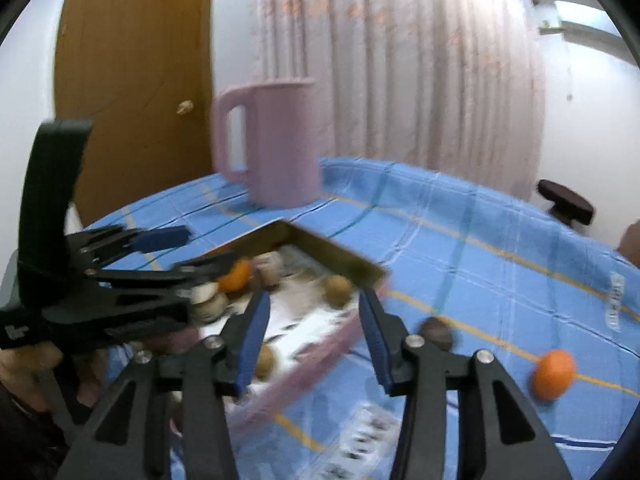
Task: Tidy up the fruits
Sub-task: 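Open the left tool to drop the orange into the tin while the right tool drops the kiwi, then grasp the last orange with the left tool while the right tool grasps the brown round fruit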
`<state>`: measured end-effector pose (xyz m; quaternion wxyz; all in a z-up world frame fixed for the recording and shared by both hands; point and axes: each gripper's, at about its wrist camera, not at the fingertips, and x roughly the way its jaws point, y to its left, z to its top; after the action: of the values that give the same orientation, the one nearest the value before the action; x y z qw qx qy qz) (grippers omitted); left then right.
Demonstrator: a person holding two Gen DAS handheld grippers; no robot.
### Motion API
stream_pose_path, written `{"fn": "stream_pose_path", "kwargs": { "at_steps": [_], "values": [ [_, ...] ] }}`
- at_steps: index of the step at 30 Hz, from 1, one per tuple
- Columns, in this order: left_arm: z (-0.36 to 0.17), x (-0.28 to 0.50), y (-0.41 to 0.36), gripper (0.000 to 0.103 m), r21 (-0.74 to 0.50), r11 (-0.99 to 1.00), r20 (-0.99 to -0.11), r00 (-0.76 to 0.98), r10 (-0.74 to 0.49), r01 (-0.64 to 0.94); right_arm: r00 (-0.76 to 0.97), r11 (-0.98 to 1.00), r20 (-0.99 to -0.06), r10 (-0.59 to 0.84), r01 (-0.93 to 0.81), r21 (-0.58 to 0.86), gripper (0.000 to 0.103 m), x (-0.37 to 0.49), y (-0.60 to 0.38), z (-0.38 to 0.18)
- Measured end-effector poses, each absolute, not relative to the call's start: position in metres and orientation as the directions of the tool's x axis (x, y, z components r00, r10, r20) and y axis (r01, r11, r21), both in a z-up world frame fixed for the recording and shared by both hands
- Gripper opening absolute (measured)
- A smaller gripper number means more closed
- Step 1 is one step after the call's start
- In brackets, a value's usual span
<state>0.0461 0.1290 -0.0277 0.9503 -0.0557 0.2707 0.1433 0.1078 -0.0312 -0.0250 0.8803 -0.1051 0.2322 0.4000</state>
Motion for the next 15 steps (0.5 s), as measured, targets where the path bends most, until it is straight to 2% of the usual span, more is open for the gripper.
{"fn": "stream_pose_path", "kwargs": {
  "at_steps": [6, 15],
  "values": [
    [-0.028, 0.053, 0.116, 0.064, -0.020, 0.956, -0.539, 0.808, 0.237, -0.293, 0.646, 0.784, -0.573, 0.505, -0.621, -0.009, 0.057, 0.154, -0.059, -0.034],
    [-0.024, 0.066, 0.105, 0.064, 0.012, 0.957, -0.550, 0.797, 0.249, -0.291, 0.532, 0.782, -0.707, 0.466, -0.622, 0.047, 0.056, 0.198, -0.031, -0.067]
  ]
}}
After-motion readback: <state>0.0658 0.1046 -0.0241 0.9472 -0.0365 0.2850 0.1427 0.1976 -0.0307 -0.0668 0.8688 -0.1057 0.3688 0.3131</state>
